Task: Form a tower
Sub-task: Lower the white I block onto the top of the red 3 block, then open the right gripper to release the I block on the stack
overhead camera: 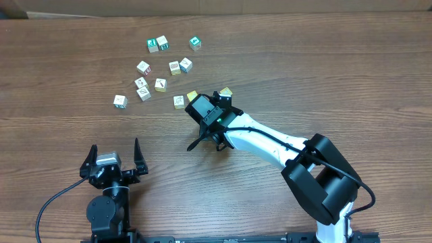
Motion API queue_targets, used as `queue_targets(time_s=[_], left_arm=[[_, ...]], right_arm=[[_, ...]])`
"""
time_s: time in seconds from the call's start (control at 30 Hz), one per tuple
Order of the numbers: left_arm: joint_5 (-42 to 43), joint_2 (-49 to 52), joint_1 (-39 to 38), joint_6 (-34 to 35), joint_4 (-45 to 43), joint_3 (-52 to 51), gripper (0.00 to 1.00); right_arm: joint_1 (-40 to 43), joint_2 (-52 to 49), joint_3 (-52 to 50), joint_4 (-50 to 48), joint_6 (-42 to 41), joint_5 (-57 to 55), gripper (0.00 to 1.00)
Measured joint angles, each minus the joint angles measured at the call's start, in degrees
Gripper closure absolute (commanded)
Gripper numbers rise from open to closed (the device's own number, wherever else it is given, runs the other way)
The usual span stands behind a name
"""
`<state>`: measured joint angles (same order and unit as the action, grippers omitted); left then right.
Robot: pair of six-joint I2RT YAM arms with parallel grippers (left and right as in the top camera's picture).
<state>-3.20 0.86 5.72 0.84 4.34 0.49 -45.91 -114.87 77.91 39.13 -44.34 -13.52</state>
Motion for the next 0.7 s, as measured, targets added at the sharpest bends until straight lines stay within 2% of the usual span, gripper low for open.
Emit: queue_targets(time_s=[0.17,0.23,0.47,0.5,0.6,0.7], left_arm=[[0.00,0.00,0.00,0.00,0.00,0.00,0.00],[0.00,0.00,0.00,0.00,0.00,0.00,0.00],[0.00,0.00,0.00,0.00,0.00,0.00,0.00],[0.00,0.00,0.00,0.00,0.00,0.00,0.00],[0.00,0.00,0.00,0.02,0.00,0.00,0.00],[0.00,0.00,0.00,0.00,0.00,0.00,0.01]], right_arm=[[0.00,0.00,0.00,0.17,1.22,0.00,0.66],[0.02,0.00,0.00,0.31,1.62,0.04,0.70],[0.00,0.00,0.00,0.61,2.21,0.02,0.71],[0.00,0.00,0.00,0.63,2.29,0.02,0.70],[0.00,0.00,0.00,1.42,2.91,0.02,0.58],[0.00,-0.02,0.00,1.60,3.19,0.09,0.56]])
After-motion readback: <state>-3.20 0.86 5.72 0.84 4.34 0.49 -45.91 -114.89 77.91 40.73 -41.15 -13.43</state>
